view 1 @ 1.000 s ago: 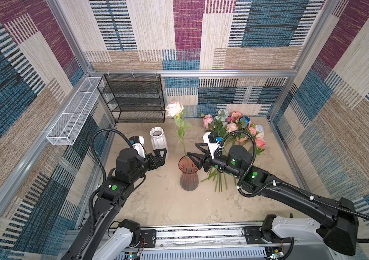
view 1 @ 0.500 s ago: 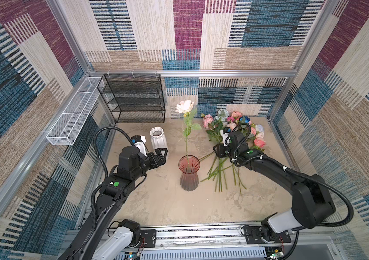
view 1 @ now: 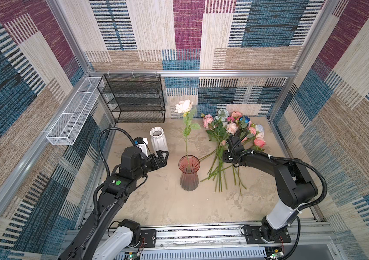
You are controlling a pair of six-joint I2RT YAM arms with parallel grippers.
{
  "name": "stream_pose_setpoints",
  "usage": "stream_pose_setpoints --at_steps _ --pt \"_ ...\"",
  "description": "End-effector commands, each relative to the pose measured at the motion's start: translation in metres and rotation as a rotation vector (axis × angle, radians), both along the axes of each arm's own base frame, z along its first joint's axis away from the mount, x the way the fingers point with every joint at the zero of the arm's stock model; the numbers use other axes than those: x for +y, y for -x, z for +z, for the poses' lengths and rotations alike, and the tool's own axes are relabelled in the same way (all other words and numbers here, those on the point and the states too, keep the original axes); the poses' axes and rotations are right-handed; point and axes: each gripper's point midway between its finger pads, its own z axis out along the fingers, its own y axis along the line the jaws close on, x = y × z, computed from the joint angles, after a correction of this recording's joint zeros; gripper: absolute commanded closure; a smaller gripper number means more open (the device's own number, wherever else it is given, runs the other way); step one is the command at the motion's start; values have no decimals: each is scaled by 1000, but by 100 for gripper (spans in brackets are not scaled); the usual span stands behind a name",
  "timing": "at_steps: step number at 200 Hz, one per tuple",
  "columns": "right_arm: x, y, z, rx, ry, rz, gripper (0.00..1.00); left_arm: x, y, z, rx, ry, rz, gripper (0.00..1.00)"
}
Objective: Arrange the flowers into the vase
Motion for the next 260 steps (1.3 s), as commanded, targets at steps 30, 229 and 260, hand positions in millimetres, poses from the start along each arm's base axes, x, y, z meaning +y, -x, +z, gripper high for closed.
stream_pose_setpoints --at_steps 30,229,260 --pt "-2 -8 -9 -21 12 -7 76 -3 -2 0 3 17 -6 5" --pt "8 46 196 -711 -368 101 100 -15 10 58 -181 75 -111 6" --pt "6 67 246 -880 -428 144 100 -18 16 80 -256 88 -150 6"
